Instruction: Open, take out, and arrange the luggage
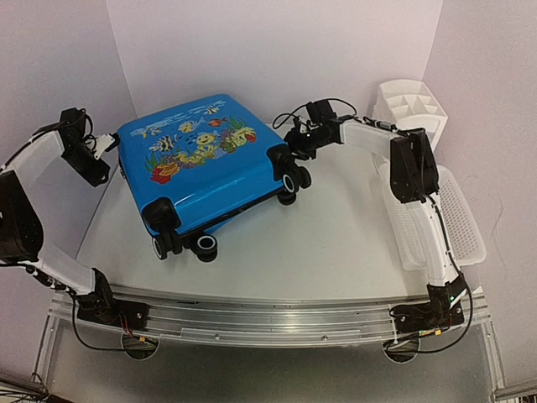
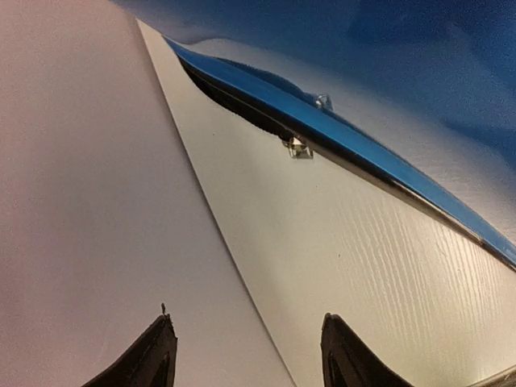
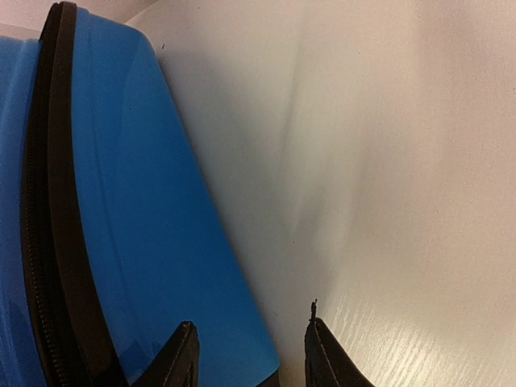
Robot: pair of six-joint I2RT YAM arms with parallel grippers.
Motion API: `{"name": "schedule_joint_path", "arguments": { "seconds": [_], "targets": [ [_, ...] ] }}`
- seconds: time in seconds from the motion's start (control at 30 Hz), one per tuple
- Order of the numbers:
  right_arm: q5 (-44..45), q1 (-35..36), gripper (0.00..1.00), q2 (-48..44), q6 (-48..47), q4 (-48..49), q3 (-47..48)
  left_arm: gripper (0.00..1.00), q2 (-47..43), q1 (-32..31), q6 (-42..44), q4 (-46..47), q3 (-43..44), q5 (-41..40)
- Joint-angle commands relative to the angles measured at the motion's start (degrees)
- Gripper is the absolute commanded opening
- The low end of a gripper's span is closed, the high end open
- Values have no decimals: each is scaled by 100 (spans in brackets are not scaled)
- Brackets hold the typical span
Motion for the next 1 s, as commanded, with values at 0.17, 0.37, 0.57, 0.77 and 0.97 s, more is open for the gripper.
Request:
{"name": "schedule_joint_path", "arguments": {
  "seconds": [0.17, 0.37, 0.57, 0.77, 0.97],
  "targets": [
    [-616, 978, 39, -1015, -15, 877, -1133, 65, 1092, 0, -22, 1473, 440, 746],
    [-222, 1597, 38, -1954, 390, 1879, -2281, 66, 1845, -223, 578, 1633, 884, 1371],
    [263, 2249, 38, -2696, 795, 2606, -3142, 66, 2340, -1001, 974, 1692, 1247, 1719],
    [649, 2511, 38, -3154, 1059, 2617, -3703, 65, 2889, -1657, 367, 1707, 2026, 2089],
    [1112, 2434, 39, -3450, 940, 2432, -4003, 67, 3043, -1582, -666, 1810, 2919, 1540]
  ]
}}
